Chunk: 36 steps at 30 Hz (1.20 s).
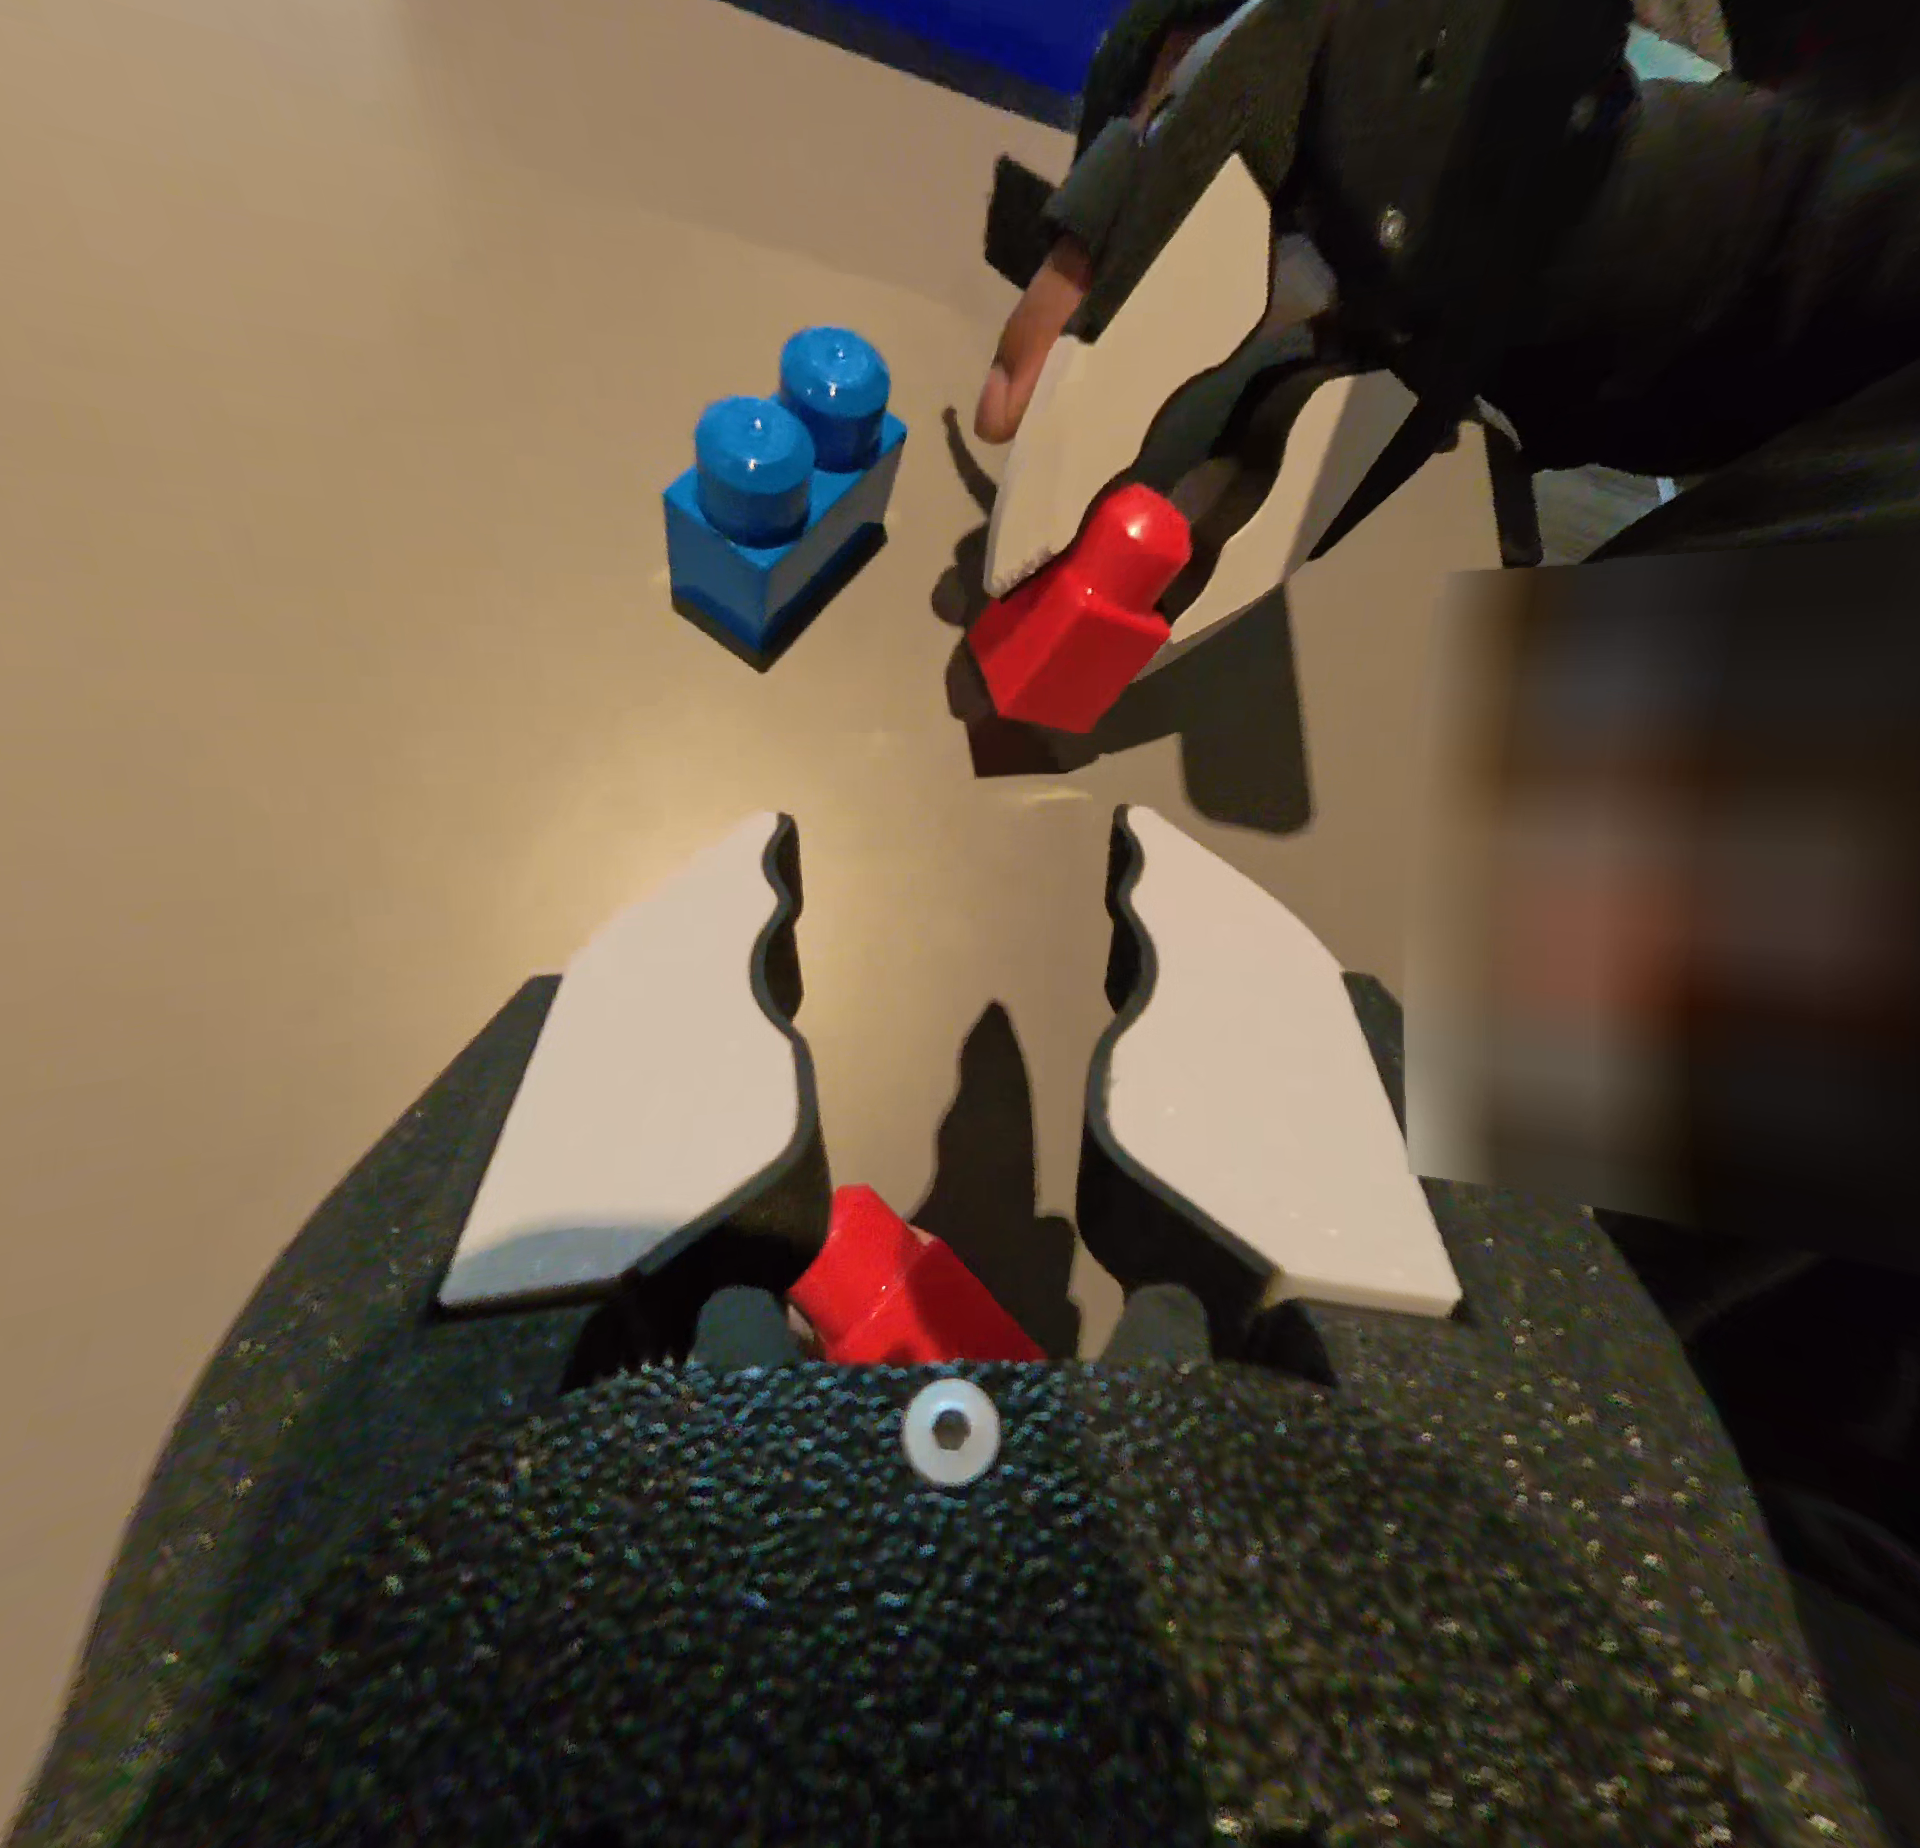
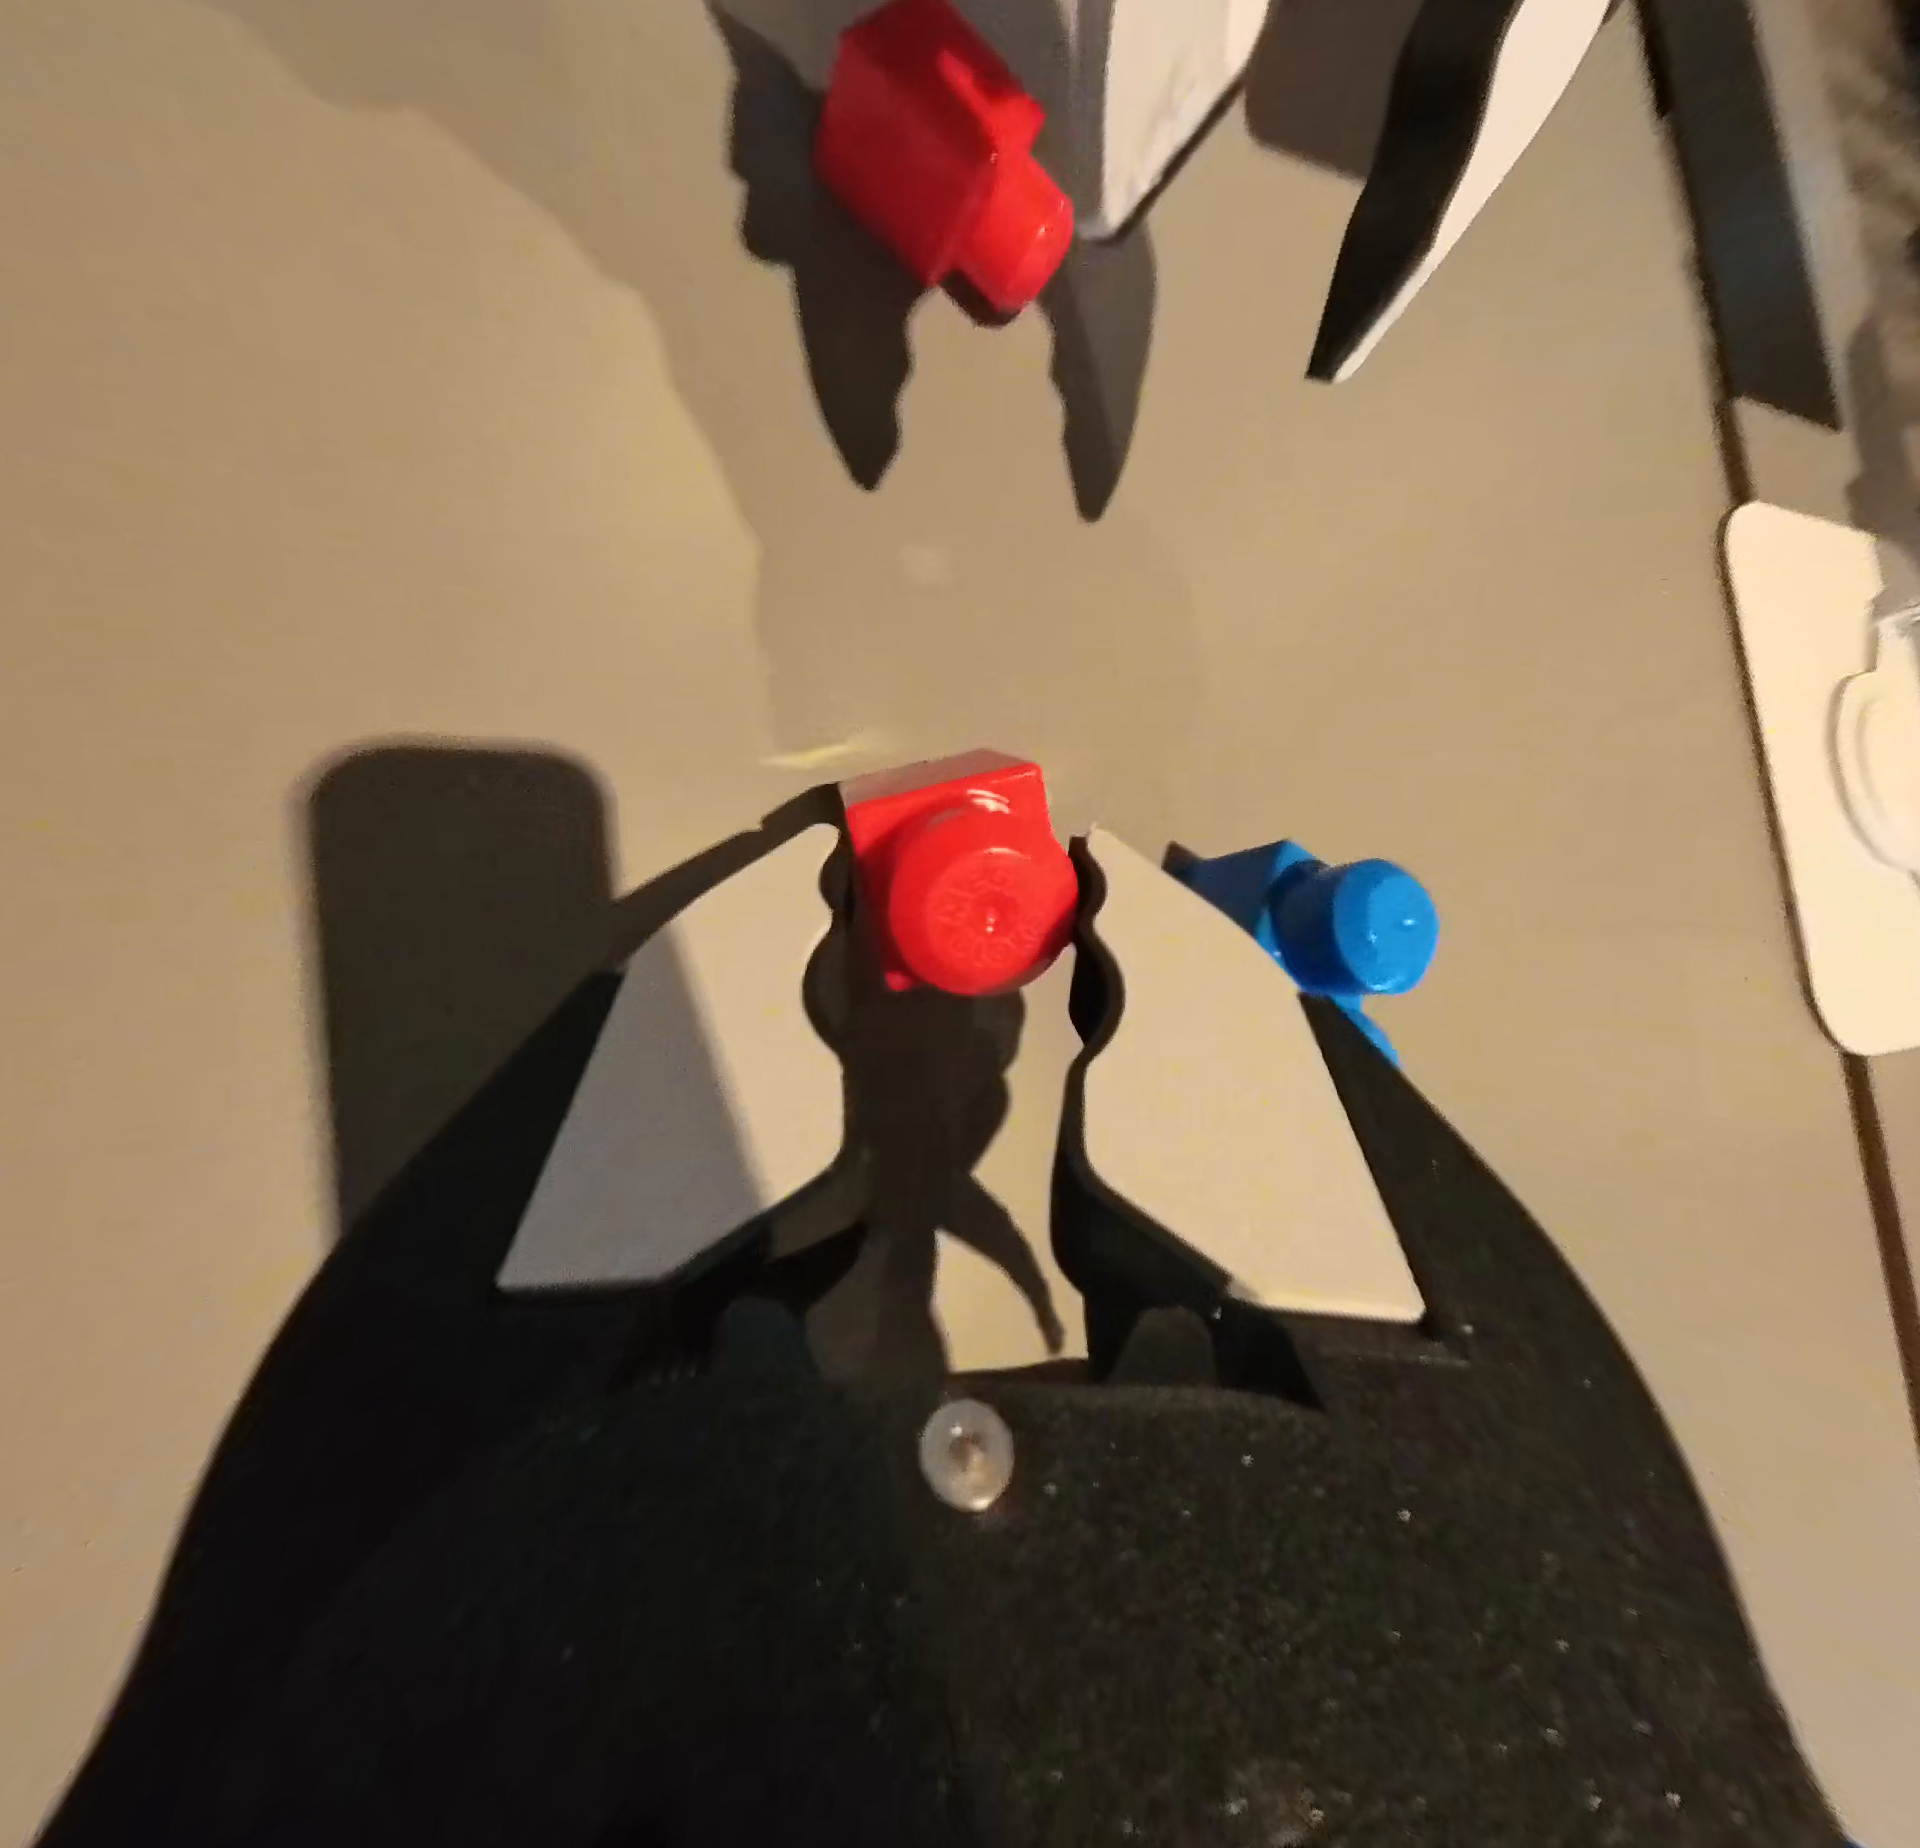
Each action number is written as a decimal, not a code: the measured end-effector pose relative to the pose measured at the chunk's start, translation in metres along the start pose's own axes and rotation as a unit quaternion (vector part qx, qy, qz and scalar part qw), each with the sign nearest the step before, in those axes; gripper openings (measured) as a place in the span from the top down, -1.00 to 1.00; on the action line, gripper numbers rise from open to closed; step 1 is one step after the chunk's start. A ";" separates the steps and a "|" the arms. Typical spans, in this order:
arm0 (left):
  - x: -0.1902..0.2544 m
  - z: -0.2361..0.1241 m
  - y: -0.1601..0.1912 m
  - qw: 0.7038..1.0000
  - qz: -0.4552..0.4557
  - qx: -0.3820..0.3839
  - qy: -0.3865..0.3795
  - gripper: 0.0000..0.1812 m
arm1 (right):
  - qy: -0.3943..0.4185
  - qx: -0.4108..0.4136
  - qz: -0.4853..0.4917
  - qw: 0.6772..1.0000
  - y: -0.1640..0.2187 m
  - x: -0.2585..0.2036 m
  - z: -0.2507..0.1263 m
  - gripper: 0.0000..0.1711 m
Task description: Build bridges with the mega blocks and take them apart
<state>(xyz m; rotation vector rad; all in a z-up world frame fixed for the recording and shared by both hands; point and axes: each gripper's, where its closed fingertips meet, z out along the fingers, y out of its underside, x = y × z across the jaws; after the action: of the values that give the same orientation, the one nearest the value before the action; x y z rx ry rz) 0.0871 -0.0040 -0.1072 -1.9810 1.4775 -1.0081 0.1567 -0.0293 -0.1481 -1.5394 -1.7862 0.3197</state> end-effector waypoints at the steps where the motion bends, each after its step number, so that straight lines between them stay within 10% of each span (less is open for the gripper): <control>1: 0.000 0.001 0.002 1.000 -0.001 -0.005 0.001 0.39 | -0.010 -0.008 0.007 1.000 0.001 -0.002 0.002 0.54; 13: -0.004 -0.004 0.001 1.000 -0.004 0.004 -0.007 0.38 | 0.002 -0.021 0.033 0.999 0.006 0.004 0.018 0.53; 29: -0.040 -0.053 -0.035 0.972 0.067 0.128 -0.183 0.20 | 0.179 0.162 0.091 0.966 -0.022 0.070 -0.024 -0.03; 36: -0.012 -0.044 0.028 0.990 0.087 -0.033 -0.109 0.10 | 0.170 0.172 0.085 0.966 -0.024 0.066 -0.026 0.02</control>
<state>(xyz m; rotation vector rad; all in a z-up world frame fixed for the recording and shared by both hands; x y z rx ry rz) 0.0340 0.0014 -0.1038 -1.9008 1.5465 -0.6556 0.1558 0.0187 -0.0907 -1.4010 -1.2610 0.3997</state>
